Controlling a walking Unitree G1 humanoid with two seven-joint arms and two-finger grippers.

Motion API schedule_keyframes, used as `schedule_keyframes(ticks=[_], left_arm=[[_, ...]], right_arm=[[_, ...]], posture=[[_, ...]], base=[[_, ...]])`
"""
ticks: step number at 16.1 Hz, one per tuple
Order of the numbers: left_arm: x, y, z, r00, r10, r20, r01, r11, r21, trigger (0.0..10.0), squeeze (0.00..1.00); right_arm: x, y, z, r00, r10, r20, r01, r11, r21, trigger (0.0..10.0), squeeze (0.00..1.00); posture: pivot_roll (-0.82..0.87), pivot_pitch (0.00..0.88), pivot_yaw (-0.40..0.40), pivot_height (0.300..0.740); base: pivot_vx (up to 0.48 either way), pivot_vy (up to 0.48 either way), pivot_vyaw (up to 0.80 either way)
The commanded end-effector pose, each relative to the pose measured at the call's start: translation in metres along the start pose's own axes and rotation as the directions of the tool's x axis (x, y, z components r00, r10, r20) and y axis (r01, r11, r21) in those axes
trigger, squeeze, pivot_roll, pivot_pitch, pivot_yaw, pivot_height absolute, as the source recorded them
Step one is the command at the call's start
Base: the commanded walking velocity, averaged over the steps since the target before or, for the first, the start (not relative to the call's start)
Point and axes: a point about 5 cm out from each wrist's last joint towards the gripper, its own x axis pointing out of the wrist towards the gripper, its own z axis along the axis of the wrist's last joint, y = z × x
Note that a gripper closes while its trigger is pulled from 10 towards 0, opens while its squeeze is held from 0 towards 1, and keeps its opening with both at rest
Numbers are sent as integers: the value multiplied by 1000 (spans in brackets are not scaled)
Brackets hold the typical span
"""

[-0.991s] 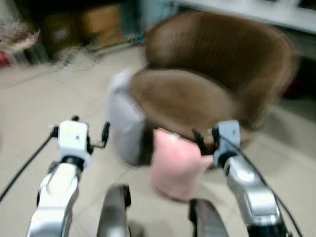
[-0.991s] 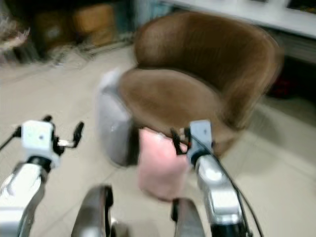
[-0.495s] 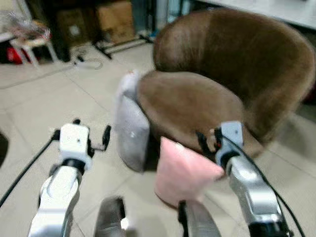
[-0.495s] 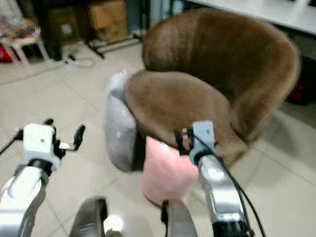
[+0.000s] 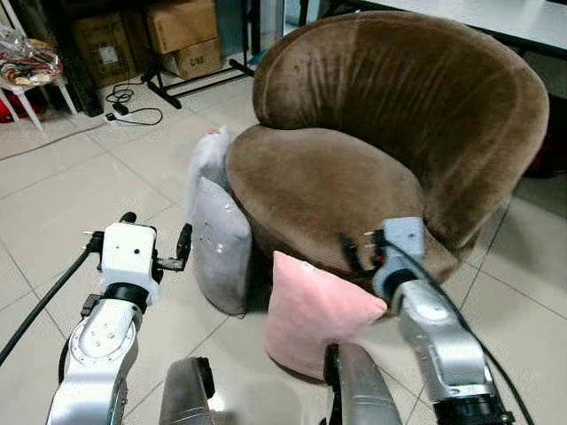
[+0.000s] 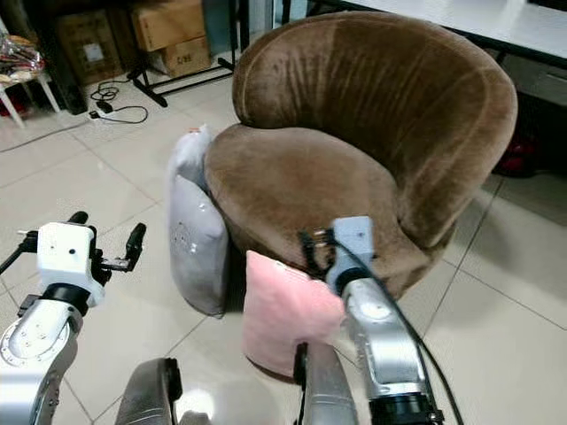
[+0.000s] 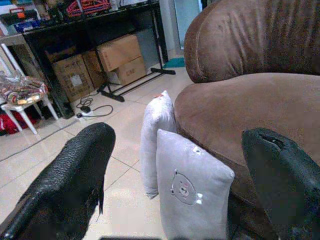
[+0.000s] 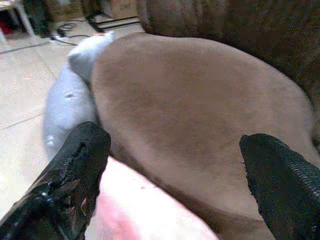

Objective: Move the pillow to the sofa from floor

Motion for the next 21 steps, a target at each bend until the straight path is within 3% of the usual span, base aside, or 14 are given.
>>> schedule_keyframes(ticks=[1, 14, 16, 21], left_arm=[[1, 2, 3, 1000, 14, 9, -14, 1000, 19, 10000, 0], [4, -1, 1, 1000, 3, 14, -4, 999, 39, 10000, 0], [3, -1, 0, 1000, 7, 15, -7, 999, 38, 10000, 0], [0, 1, 3, 999, -1, 34, 0, 1000, 12, 10000, 0]], right_arm=[[1, -2, 6, 1000, -3, 26, 3, 1000, 10, 10000, 0], [-1, 0, 0, 1000, 16, 14, -16, 1000, 9, 10000, 0], [1, 3, -6, 999, 33, -19, -33, 999, -28, 10000, 0], [5, 8, -1, 998, 70, -3, -70, 995, -71, 10000, 0]], posture=[[-144, 0, -15, 545], [-143, 0, -17, 415], [-132, 0, -28, 396], [-116, 0, -38, 392]], base=[[0, 0, 0], [0, 0, 0], [0, 0, 0], [54, 0, 160]])
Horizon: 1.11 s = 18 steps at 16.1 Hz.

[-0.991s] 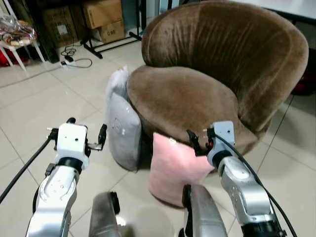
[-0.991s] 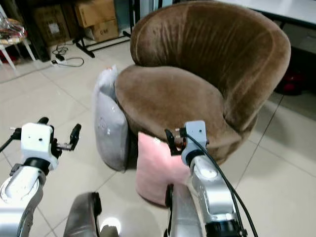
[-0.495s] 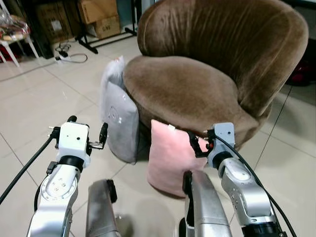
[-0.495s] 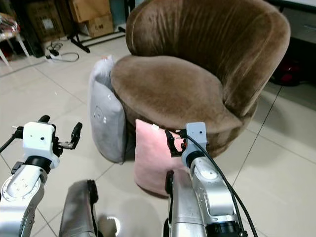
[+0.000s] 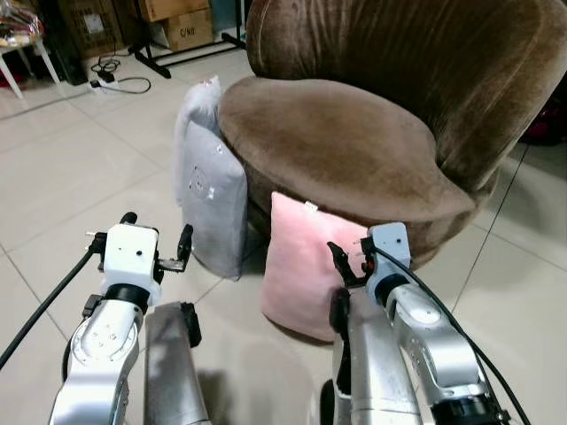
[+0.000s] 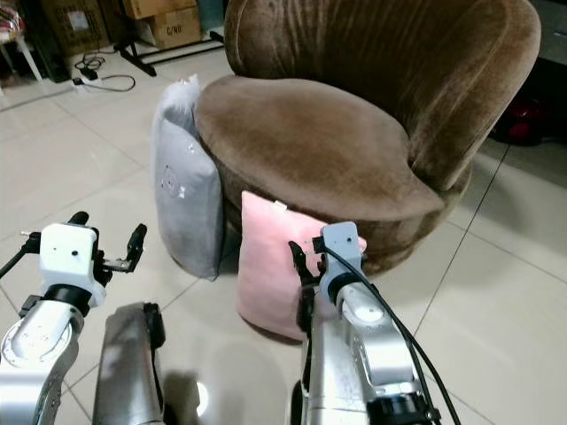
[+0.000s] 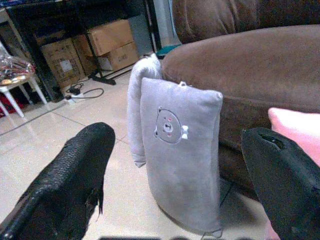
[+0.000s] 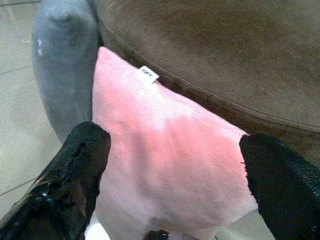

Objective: Move the pillow to the sofa from floor

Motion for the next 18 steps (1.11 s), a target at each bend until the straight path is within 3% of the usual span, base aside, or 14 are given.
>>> schedule_keyframes(ticks=[1, 4, 7, 8, 11, 13, 14, 17, 18], left_arm=[[-1, 4, 3, 1000, 10, 16, -10, 1000, 0, 10000, 0], [-1, 5, 3, 1000, 21, 16, -21, 1000, 5, 10000, 0], [0, 5, 2, 1000, -3, 6, 2, 1000, 31, 10000, 0], [1, 4, 1, 1000, -27, -3, 28, 999, 46, 10000, 0], [0, 1, -3, 995, -97, -32, 99, 992, 78, 10000, 0], [-2, -8, -1, 976, -211, -47, 214, 973, 89, 10000, 0], [-2, -10, 0, 970, -237, -50, 241, 967, 88, 10000, 0], [-10, -19, 4, 913, -403, -63, 407, 911, 73, 10000, 0], [-12, -19, 2, 895, -439, -83, 445, 892, 74, 10000, 0]], right_arm=[[4, 5, 12, 998, 34, 49, -33, 999, -23, 10000, 0], [9, 2, 16, 998, 18, 67, -20, 999, 26, 10000, 0], [17, -5, 22, 997, -1, 76, 0, 1000, 8, 10000, 0], [23, -14, 24, 997, -46, 67, 45, 999, 23, 10000, 1000], [33, -29, 27, 995, -97, 37, 98, 994, -37, 10000, 1000], [47, -47, 18, 985, -133, -109, 109, 974, -201, 10000, 1000], [49, -51, 15, 981, -144, -133, 114, 971, -211, 10000, 1000], [60, -53, 4, 964, -119, -238, 53, 962, -267, 10000, 1000], [62, -52, -4, 949, -125, -288, 32, 951, -308, 10000, 0]], posture=[[-115, 0, -38, 392], [-107, 0, -41, 392], [-109, 0, -33, 392], [-109, 0, -29, 392], [-112, 0, -14, 392], [-113, 0, 1, 392], [-112, 0, 5, 392], [-108, 0, 25, 392], [-108, 0, 31, 392]], base=[[334, 0, 800], [224, 0, 533], [0, 0, 0], [0, 0, 0], [0, 0, 0], [0, 0, 0], [0, 0, 0], [0, 0, 0], [0, 0, 0]])
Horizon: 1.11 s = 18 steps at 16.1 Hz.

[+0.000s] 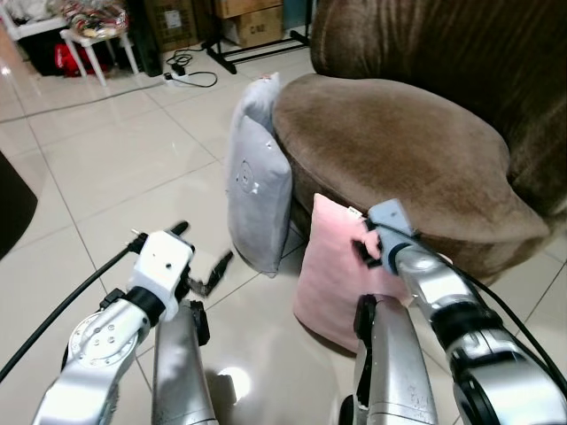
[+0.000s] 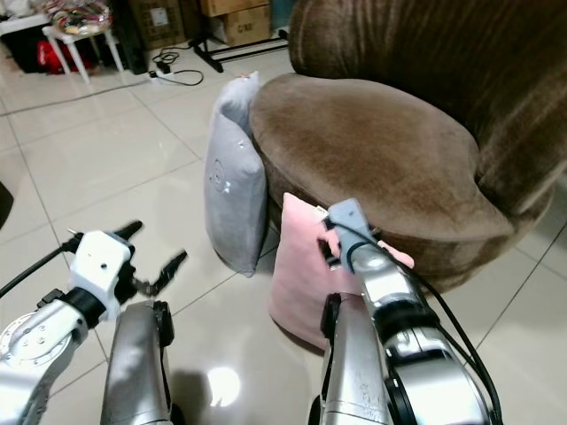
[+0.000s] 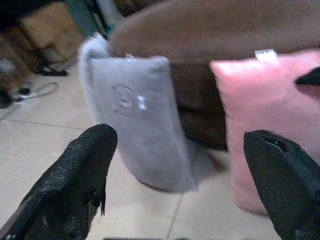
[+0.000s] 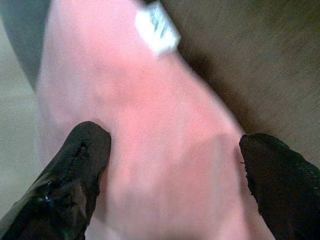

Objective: Move the pillow to the sofa from floor

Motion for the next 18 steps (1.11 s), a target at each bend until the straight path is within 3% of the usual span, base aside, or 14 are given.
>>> schedule_keyframes(ticks=[1, 3, 4, 5, 18], left_arm=[[-3, -2, 0, 999, -32, -12, 32, 999, -1, 10000, 0], [-7, -2, -1, 998, -57, -29, 58, 998, 7, 10000, 0], [-8, -3, -1, 998, -61, -34, 61, 998, 7, 10000, 0], [-10, -4, -1, 997, -67, -43, 67, 998, 0, 10000, 0], [-10, -10, -4, 989, -130, -76, 128, 991, -35, 10000, 0]], right_arm=[[2, 3, -1, 1000, 12, -20, -12, 1000, -23, 10000, 0], [4, 6, -7, 998, 9, -68, -12, 999, -46, 10000, 0], [5, 8, -9, 997, 6, -83, -10, 999, -43, 5373, 0], [6, 11, -11, 996, 18, -91, -22, 999, -42, 0, 0], [8, 22, -12, 995, 39, -88, -46, 995, -84, 0, 0]], posture=[[-105, 0, 35, 392], [-93, 0, 32, 392], [-88, 0, 23, 392], [-87, 0, 20, 392], [-85, 0, 19, 392]], base=[[0, 0, 0], [0, 0, 0], [0, 0, 0], [0, 0, 0], [0, 0, 0]])
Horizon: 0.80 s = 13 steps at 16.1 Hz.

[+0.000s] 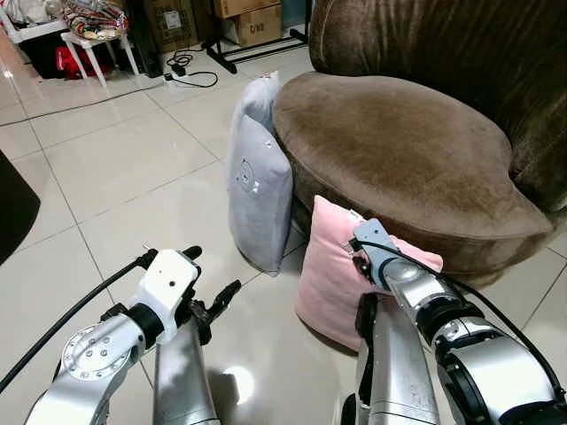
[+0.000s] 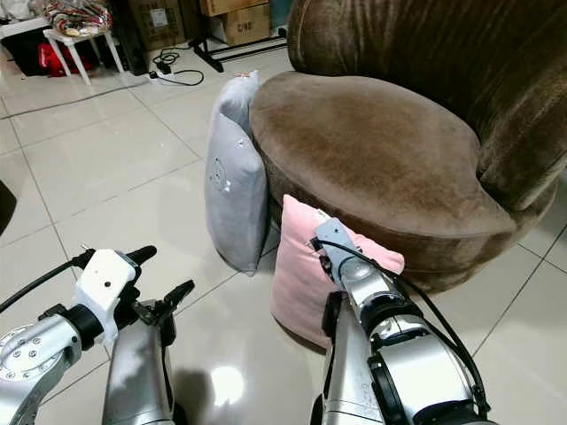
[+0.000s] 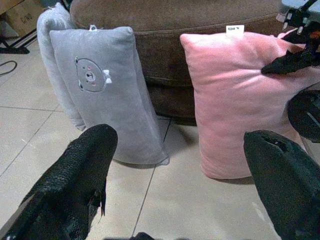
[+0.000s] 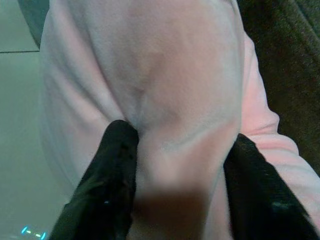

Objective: Move the pillow to the sofa from floor

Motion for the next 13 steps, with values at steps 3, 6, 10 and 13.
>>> schedule_keyframes(ticks=[3, 6, 10, 13], left_arm=[[3, -1, 1, 999, -42, -10, 42, 999, -22, 10000, 0], [4, 0, -6, 997, -67, -35, 66, 997, -38, 10000, 0], [4, 4, -11, 996, -74, -44, 72, 997, -42, 10000, 0], [7, 9, -21, 997, -48, -52, 45, 997, -60, 10000, 0]], right_arm=[[1, 6, 7, 999, 29, 15, -29, 1000, -10, 0, 0], [1, 9, 10, 998, 41, 37, -41, 999, -1, 0, 0], [1, 18, 13, 995, 73, 65, -74, 997, 14, 0, 0], [0, 38, 19, 974, 158, 160, -174, 981, 90, 0, 0]], posture=[[-87, 0, 17, 392], [-89, 0, 12, 392], [-87, 0, 5, 392], [-78, 0, -4, 392]], base=[[0, 0, 0], [0, 0, 0], [0, 0, 0], [0, 0, 0]])
